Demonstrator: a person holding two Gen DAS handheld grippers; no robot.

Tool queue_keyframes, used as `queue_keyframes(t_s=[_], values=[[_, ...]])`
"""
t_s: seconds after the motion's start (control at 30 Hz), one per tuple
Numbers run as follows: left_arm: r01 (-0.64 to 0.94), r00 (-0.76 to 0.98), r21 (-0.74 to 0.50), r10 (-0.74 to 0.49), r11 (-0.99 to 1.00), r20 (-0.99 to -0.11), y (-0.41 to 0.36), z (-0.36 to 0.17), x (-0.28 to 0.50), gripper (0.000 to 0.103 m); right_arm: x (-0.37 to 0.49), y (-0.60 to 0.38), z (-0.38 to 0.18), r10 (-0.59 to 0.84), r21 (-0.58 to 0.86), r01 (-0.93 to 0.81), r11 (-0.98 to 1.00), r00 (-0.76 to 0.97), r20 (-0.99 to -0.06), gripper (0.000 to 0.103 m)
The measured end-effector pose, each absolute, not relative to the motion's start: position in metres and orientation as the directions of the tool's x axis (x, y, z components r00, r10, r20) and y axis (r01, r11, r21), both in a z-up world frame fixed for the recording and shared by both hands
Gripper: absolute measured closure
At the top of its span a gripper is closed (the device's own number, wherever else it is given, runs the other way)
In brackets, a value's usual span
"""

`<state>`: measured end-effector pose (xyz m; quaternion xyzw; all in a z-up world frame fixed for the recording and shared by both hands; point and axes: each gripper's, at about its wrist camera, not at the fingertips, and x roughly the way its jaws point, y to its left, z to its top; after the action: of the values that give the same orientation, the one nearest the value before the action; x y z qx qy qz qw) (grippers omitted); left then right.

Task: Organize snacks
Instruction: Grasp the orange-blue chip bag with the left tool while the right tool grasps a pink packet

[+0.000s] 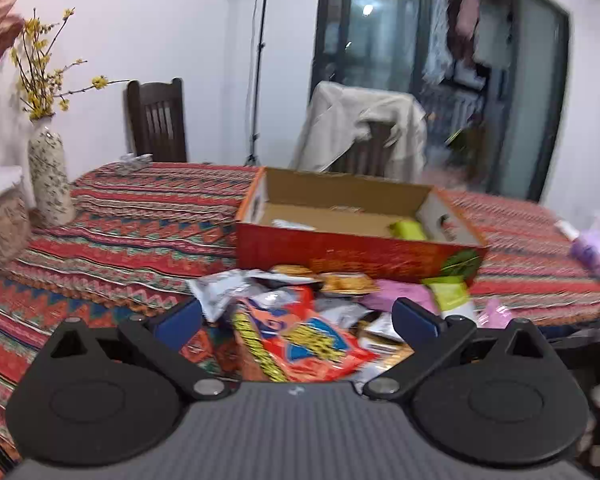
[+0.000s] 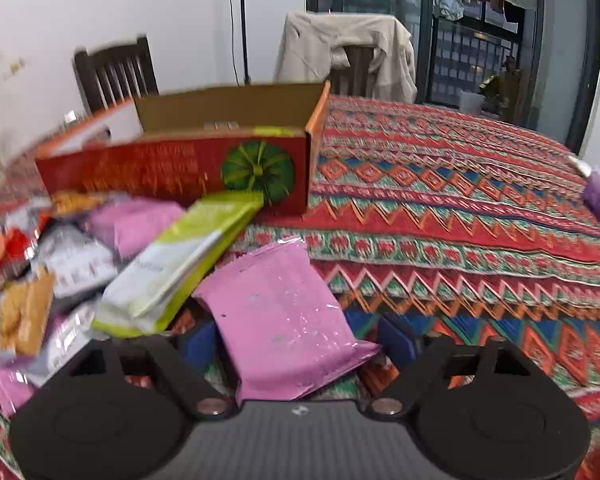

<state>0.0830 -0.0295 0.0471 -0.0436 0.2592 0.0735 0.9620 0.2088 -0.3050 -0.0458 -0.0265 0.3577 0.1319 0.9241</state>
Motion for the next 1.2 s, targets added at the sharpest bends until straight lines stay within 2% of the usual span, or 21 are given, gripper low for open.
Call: queue_keyframes(t_s=[0.13, 0.17, 0.37, 0.63, 0.83, 0.93, 1.0, 1.03, 1.2], values=[[-0.218, 0.837, -0.025, 0.174, 0.976, -0.518, -0.029, 0.05, 0.097, 0.0, 0.203, -0.308, -0.05, 0.271, 0.084, -0.281, 0.956, 0.736, -0.62, 0.025], [-0.235, 0.829, -0.023, 0.188, 0.972, -0.527, -0.03, 0.05, 0.102, 0.0, 0.201, -0.311, -0.048, 0.293, 0.105, -0.291, 0.951, 0.74, -0.606, 0.043], [-0.308, 0.738, 0.013, 0.247, 0.951, -0.628, -0.036, 0.038, 0.142, 0.0, 0.195, -0.332, -0.042, 0.348, 0.214, -0.275, 0.938, 0.756, -0.554, 0.042], [-0.405, 0.592, 0.094, 0.339, 0.909, -0.731, -0.036, 0.011, 0.185, 0.0, 0.186, -0.344, -0.035, 0.371, 0.256, -0.277, 0.926, 0.79, -0.489, 0.042], [-0.36, 0.565, 0.062, 0.27, 0.931, -0.78, -0.03, -0.007, 0.197, 0.0, 0.185, -0.348, -0.033, 0.379, 0.274, -0.276, 0.921, 0.796, -0.472, 0.042], [-0.346, 0.546, 0.044, 0.24, 0.937, -0.803, -0.028, -0.016, 0.199, 0.019, 0.186, -0.348, -0.033, 0.383, 0.274, -0.28, 0.92, 0.794, -0.472, 0.042], [-0.347, 0.565, 0.017, 0.224, 0.938, -0.794, -0.024, -0.016, 0.195, 0.026, 0.186, -0.347, -0.033, 0.385, 0.273, -0.284, 0.919, 0.795, -0.469, 0.042], [-0.343, 0.572, 0.015, 0.222, 0.939, -0.789, -0.024, -0.015, 0.193, 0.032, 0.186, -0.347, -0.033, 0.386, 0.273, -0.285, 0.919, 0.796, -0.466, 0.042], [-0.313, 0.619, 0.021, 0.221, 0.95, -0.754, -0.025, -0.004, 0.174, 0.037, 0.185, -0.345, -0.032, 0.384, 0.263, -0.29, 0.92, 0.803, -0.456, 0.042]])
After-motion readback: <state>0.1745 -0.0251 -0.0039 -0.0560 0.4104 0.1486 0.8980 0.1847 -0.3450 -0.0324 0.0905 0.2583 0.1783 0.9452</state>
